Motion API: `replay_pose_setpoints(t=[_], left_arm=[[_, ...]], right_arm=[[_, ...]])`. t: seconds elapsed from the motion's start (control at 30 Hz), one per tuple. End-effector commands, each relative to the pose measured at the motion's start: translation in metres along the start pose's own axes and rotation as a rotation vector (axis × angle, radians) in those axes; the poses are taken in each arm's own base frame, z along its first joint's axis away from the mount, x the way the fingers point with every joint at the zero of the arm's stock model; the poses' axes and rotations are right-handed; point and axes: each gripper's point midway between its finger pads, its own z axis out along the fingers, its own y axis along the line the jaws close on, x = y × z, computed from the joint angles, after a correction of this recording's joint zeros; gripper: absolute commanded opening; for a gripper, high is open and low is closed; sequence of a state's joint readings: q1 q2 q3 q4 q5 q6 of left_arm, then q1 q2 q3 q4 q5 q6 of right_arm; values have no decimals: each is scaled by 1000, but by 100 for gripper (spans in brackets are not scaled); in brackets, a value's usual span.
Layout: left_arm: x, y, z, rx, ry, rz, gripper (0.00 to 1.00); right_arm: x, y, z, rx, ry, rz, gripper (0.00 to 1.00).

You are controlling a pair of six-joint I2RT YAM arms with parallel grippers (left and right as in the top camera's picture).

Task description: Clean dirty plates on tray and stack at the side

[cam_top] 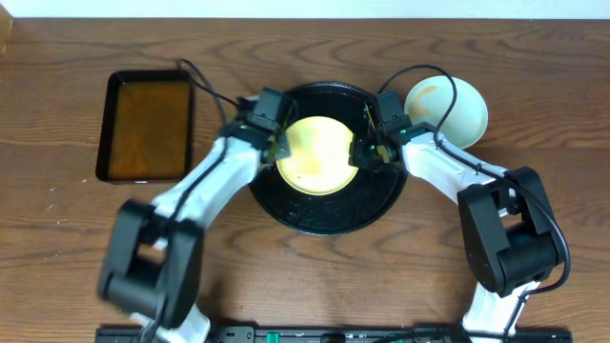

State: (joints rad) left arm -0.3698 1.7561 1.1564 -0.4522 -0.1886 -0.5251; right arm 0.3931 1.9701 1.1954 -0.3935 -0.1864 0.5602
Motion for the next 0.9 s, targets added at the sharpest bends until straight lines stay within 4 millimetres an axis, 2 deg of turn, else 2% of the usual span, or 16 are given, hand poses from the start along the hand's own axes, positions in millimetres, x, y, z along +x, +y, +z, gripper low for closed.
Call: replay_pose_setpoints(t=[0.0, 0.1, 0.2, 0.37, 0.43, 0.47, 0.5, 0.67, 0.77, 0.8, 0.87], left_arm=[[-53, 33, -58, -98, -239, -33, 8], [-65, 37, -83, -59, -293, -66, 8], [-69, 39, -91, 7, -279, -98, 8], [-65, 48, -82, 150, -157, -168, 8], [-63, 57, -78, 180, -115, -203, 8], [-62, 71, -75, 178, -86, -237, 8], [-60, 79, -74, 164, -74, -253, 8], [-52, 104, -70, 112, -29, -301, 8], [-50, 108, -70, 102, -20, -310, 8], [-50, 108, -70, 102, -20, -309, 8], [-50, 108, -70, 102, -20, -309, 8]], right_arm=[[-5, -18, 4, 75, -20, 17, 1], [-10, -13, -3, 65, -36, -28, 1], [-22, -4, -26, 59, -77, -77, 1], [-47, 1, -75, 128, -187, -160, 1], [-55, 2, -94, 174, -235, -219, 1], [-61, 8, -116, 229, -288, -317, 1], [-64, 11, -126, 263, -320, -355, 1], [-68, 29, -169, 407, -468, -439, 1], [-66, 48, -190, 468, -539, -512, 1], [-65, 60, -202, 515, -576, -576, 1], [-66, 69, -216, 588, -625, -625, 1]])
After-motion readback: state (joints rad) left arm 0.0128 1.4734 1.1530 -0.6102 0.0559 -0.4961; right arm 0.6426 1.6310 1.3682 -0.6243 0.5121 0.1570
